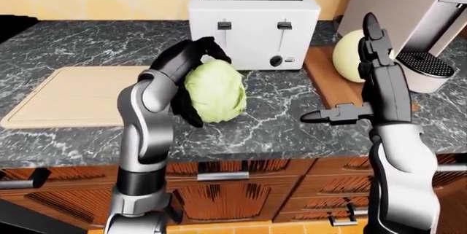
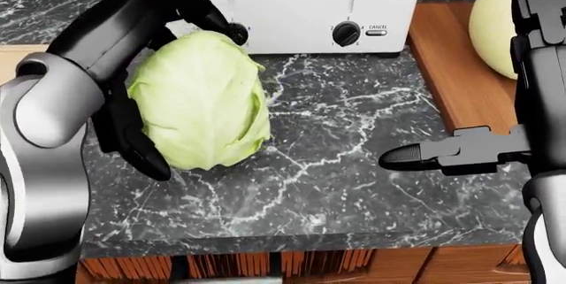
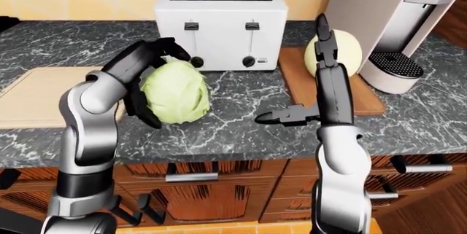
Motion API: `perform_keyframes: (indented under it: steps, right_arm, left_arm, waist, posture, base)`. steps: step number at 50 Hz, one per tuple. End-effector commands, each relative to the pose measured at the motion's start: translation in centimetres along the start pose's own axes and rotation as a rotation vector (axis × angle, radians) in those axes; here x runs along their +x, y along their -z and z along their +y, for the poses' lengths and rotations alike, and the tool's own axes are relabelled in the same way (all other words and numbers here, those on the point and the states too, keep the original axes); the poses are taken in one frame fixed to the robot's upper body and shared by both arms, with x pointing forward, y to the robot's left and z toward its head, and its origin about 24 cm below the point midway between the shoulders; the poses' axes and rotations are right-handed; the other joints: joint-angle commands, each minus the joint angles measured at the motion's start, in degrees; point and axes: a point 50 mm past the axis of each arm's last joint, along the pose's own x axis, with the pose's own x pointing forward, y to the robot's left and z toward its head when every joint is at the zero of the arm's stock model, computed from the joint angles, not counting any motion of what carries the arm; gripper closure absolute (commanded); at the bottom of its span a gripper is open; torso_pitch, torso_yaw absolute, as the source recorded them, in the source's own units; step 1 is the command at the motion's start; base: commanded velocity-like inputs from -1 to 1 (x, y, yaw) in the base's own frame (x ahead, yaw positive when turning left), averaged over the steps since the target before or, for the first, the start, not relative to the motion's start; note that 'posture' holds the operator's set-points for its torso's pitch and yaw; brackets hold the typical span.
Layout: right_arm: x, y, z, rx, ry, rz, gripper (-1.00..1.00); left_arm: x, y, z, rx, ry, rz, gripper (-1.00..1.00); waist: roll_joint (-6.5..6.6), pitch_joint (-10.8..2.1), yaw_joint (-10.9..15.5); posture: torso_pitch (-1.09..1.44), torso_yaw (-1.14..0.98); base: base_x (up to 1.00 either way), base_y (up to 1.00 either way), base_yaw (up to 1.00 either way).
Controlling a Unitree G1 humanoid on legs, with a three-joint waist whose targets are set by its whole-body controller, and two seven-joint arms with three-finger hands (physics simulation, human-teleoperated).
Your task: Place the lettuce and the cantaloupe on separate cutting boards.
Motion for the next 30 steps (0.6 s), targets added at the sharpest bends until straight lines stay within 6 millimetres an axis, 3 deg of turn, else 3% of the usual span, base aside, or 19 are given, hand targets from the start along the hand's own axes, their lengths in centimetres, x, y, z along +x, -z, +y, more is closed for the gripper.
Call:
perform_keyframes:
  steps: [1, 15, 22, 30]
  right_arm:
    - [0.1, -1.4, -0.5, -0.01, 0.029, -0.074, -1.0]
    - [0.1, -1.1, -0.5, -0.012, 0.025, -0.069, -1.0]
    - [0.1, -1.0, -0.4, -0.01, 0.021, -0.067, -1.0]
    - [0.1, -1.0, -0.2, -0.01, 0.017, -0.066, -1.0]
  left_arm:
    - [-0.7, -1.2, 2.0, 0.021, -0.089, -0.046, 0.64]
    - [-3.4, -0.5, 5.0, 0.019, -0.199, 0.005, 0.71]
    - [-4.2, 1.2, 7.4, 0.014, -0.271, 0.071, 0.73]
    - [-3.1, 4.4, 10.4, 0.0, -0.335, 0.166, 0.77]
  waist:
    - [-0.02, -1.46, 0.0]
    - [0.1, -1.25, 0.1]
    - [0.37, -1.21, 0.1]
    - [0.74, -1.44, 0.2]
  posture:
    - [0.0, 0.0]
    - [0.0, 0.0]
    - [0.0, 0.0]
    - [0.0, 0.0]
  base:
    - [0.0, 0.0, 0.0]
    - [0.0, 0.0, 0.0]
    - [0.0, 0.0, 0.0]
    - [0.0, 0.0, 0.0]
